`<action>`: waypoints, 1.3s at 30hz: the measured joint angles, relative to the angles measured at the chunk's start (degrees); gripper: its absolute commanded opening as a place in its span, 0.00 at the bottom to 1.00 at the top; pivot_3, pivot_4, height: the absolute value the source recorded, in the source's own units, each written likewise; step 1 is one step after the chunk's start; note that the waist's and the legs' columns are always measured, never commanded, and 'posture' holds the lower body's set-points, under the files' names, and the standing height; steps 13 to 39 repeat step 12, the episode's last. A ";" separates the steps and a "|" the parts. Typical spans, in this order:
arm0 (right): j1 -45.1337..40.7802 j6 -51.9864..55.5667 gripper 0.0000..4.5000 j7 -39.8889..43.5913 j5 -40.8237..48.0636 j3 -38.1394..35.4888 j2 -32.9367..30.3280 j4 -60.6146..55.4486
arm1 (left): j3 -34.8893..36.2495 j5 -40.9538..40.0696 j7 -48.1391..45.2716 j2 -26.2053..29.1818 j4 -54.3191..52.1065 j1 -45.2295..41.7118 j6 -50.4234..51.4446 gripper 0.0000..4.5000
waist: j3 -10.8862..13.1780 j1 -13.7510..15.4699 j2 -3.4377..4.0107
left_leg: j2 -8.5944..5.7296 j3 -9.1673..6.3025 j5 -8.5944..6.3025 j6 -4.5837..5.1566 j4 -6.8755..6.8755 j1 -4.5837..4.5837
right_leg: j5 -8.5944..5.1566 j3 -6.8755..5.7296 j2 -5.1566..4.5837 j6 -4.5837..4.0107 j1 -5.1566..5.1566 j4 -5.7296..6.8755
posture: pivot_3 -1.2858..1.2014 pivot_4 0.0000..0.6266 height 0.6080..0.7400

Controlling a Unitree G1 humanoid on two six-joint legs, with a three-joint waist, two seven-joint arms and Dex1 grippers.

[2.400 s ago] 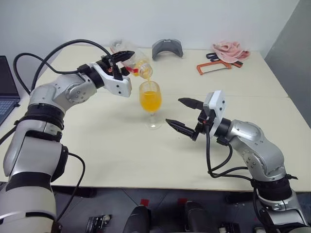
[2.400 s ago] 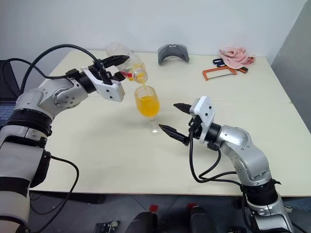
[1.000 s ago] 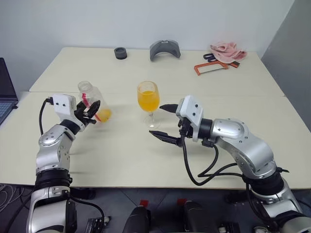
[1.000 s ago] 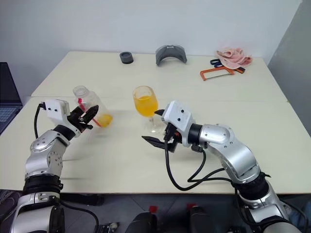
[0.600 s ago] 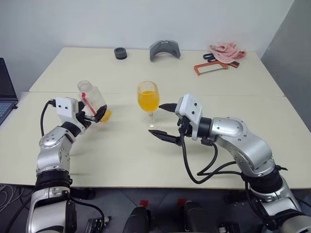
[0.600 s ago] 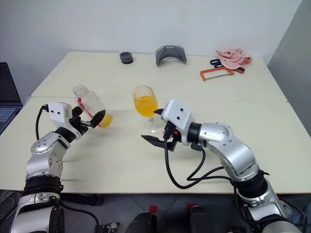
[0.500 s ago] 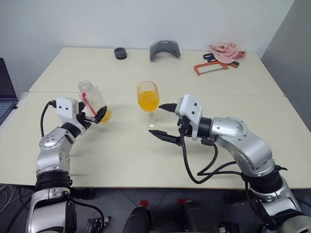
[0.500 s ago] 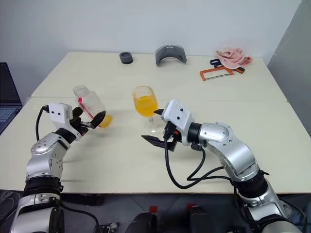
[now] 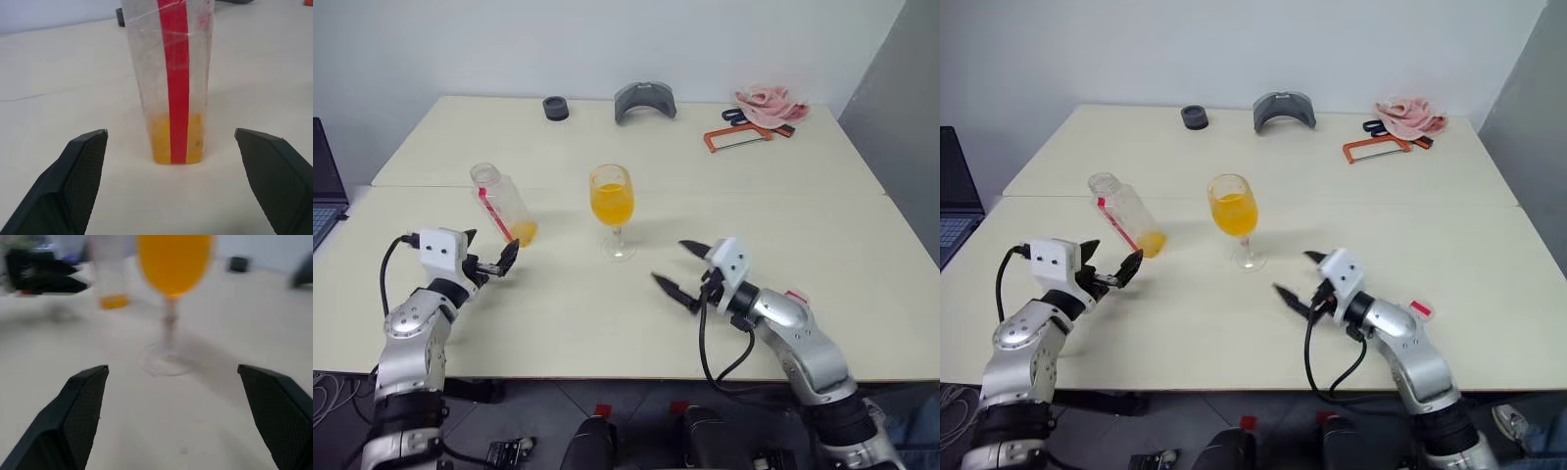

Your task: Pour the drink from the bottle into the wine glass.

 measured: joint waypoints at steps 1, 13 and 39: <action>0.97 -2.71 1.00 -1.61 -1.07 -0.71 0.75 1.97 | 0.00 -0.01 1.11 -0.40 -1.86 1.01 1.39 0.99 | 0.00 0.08 0.00 | -0.01 0.03 0.00 0.00 -0.02 0.02 | 0.00 0.02 0.00 0.00 0.00 0.00 | 0.52 0.24 1.00; 1.31 -9.54 1.00 -9.20 -0.45 -8.00 8.57 12.25 | 0.34 -1.10 5.81 -4.06 -13.90 6.60 6.21 0.99 | 0.00 0.09 0.00 | 0.06 0.35 0.00 -0.01 -0.20 0.27 | 0.00 0.20 0.04 0.00 0.06 -0.02 | 0.52 0.24 1.00; 1.31 -9.54 1.00 -9.20 -0.45 -8.00 8.57 12.25 | 0.34 -1.10 5.81 -4.06 -13.90 6.60 6.21 0.99 | 0.00 0.09 0.00 | 0.06 0.35 0.00 -0.01 -0.20 0.27 | 0.00 0.20 0.04 0.00 0.06 -0.02 | 0.52 0.24 1.00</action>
